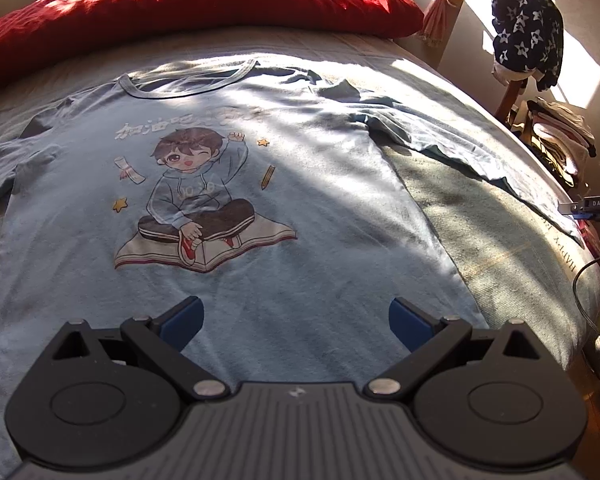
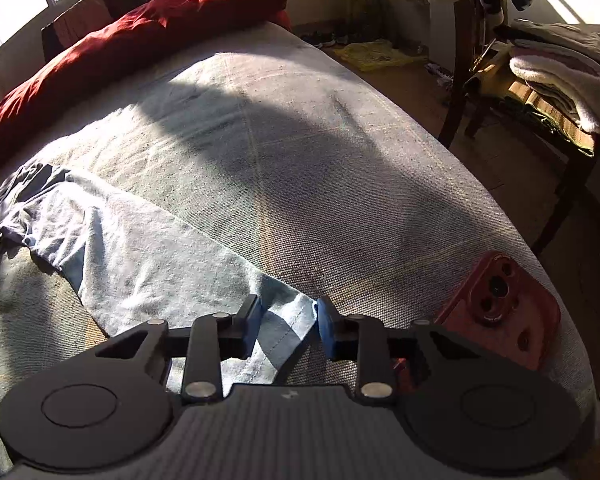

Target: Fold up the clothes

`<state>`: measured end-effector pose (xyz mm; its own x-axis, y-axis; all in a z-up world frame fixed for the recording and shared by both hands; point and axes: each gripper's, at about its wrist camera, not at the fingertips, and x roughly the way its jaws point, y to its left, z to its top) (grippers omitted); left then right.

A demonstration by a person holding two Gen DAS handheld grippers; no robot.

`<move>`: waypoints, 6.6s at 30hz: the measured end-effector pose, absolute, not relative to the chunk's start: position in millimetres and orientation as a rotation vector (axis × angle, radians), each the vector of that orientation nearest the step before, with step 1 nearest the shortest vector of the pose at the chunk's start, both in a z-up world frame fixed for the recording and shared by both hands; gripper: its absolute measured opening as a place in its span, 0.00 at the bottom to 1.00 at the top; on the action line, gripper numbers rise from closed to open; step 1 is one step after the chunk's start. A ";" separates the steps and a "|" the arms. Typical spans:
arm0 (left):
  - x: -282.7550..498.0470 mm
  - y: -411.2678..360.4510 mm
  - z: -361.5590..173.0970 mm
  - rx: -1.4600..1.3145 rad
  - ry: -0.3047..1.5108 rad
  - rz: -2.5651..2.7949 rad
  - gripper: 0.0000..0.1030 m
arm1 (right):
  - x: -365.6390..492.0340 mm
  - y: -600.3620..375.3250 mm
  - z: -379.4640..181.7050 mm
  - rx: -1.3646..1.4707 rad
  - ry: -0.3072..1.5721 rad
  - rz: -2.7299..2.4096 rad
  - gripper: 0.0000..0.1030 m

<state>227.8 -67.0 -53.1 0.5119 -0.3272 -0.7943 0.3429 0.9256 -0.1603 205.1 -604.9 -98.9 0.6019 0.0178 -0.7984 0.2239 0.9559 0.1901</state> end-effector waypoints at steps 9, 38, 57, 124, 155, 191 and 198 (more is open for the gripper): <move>224.2 -74.5 -47.9 0.034 0.940 -0.422 0.96 | 216.5 -612.7 -77.9 0.245 0.872 -0.139 0.07; 238.6 -73.0 -52.1 0.036 0.947 -0.399 0.96 | 377.2 -515.6 -94.8 0.571 0.951 0.231 0.43; 241.8 -72.2 -61.3 0.025 0.962 -0.407 0.96 | 362.1 -508.1 -83.6 0.031 0.871 0.006 0.44; 222.2 -40.8 -71.1 0.044 1.004 -0.355 0.98 | 285.0 -518.6 -66.2 0.193 0.873 0.004 0.67; 196.3 15.2 -69.2 -0.074 0.950 -0.285 0.98 | 380.2 -330.8 -53.1 0.317 0.836 0.396 0.93; 235.2 83.9 -38.2 -0.175 0.774 -0.178 0.98 | 571.6 -235.5 -88.8 0.134 0.932 0.325 1.00; 244.1 84.5 -40.9 -0.175 0.808 -0.277 0.98 | 543.0 -229.8 -62.8 0.204 0.981 0.465 1.00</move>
<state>244.1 84.5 -40.9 0.6581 -0.3097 -0.6863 0.1767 0.9496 -0.2590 543.0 -229.8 -62.8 0.4684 0.4666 -0.7502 -0.2860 0.8835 0.3710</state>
